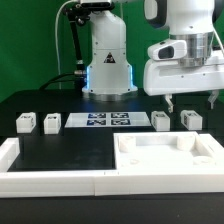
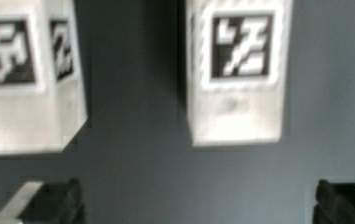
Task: Assemble square table
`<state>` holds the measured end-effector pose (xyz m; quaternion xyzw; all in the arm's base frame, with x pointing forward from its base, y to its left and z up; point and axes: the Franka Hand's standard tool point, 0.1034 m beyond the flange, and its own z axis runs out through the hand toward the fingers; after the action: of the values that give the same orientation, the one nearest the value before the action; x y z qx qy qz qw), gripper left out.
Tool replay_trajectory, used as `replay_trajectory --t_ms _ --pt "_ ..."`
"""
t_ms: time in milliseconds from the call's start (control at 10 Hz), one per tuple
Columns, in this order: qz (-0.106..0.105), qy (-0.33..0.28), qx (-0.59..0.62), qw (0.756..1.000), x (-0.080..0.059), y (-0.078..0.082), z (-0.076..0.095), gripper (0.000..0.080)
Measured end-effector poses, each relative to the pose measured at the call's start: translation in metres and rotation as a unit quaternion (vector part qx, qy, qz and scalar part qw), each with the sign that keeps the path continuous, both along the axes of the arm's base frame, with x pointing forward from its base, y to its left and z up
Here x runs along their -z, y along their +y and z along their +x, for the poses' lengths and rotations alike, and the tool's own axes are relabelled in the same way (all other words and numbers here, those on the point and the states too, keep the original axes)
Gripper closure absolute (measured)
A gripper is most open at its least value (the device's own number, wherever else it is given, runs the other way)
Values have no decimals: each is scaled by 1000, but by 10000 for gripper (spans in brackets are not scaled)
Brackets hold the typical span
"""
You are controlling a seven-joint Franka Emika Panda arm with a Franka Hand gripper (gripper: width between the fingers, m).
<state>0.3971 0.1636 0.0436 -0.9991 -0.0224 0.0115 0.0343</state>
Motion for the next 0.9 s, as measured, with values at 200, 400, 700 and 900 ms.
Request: replay_trajectory --t_ms 200,400,700,900 --pt "-2 8 0 1000 0 -1 1 151" --pt "-18 72 -11 997 0 -5 -5 151" --pt "-33 141 -24 989 4 7 -16 151" --pt "-26 217 -43 975 1 6 -15 151"
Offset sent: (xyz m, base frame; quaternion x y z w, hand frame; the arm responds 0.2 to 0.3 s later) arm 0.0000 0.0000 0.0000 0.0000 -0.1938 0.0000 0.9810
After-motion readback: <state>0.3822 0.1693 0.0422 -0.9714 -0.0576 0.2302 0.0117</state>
